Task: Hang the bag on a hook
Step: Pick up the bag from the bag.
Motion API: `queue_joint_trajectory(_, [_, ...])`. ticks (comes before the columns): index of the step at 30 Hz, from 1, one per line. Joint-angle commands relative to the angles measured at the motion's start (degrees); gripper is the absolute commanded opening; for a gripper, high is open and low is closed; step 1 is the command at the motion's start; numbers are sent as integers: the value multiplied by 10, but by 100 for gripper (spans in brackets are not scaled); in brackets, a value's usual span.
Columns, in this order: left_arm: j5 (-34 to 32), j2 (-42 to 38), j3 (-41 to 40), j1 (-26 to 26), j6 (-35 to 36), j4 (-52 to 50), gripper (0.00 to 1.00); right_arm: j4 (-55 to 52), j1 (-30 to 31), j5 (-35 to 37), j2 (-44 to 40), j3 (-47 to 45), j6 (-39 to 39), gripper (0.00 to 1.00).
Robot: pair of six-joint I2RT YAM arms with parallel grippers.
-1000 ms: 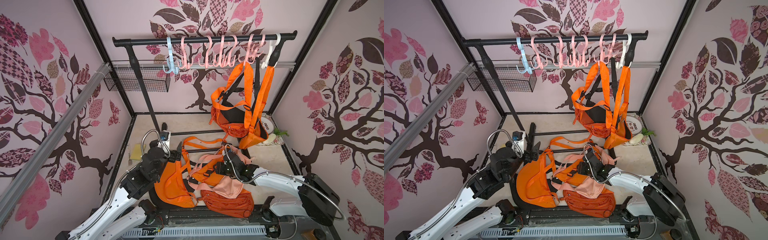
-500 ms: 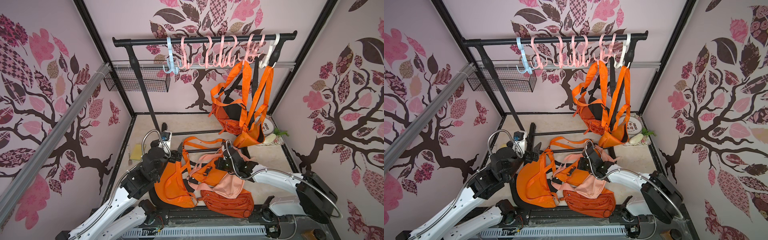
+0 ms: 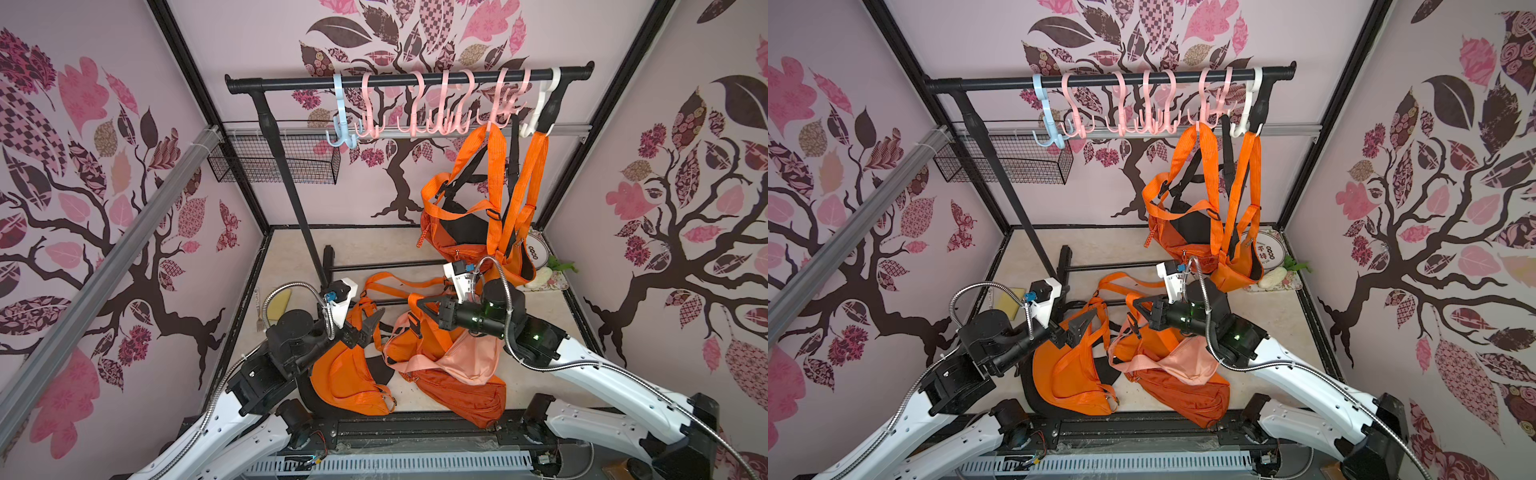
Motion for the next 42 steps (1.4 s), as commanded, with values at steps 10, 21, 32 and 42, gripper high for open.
queue_joint_trajectory(10, [-114,-50,-27,-3,6,37,87,94,86,-52,80,64,6,0])
queue_joint_trajectory(21, [-381,-169,-90,-2,26,124,88,-34,116,34,145,307,-105,0])
queue_joint_trajectory(32, [-385,-153,-83,-2,35,113,88,-2,115,-27,130,334,-117,0])
queue_joint_trajectory(42, [-378,-144,-80,-3,31,110,88,16,115,61,147,76,-71,3])
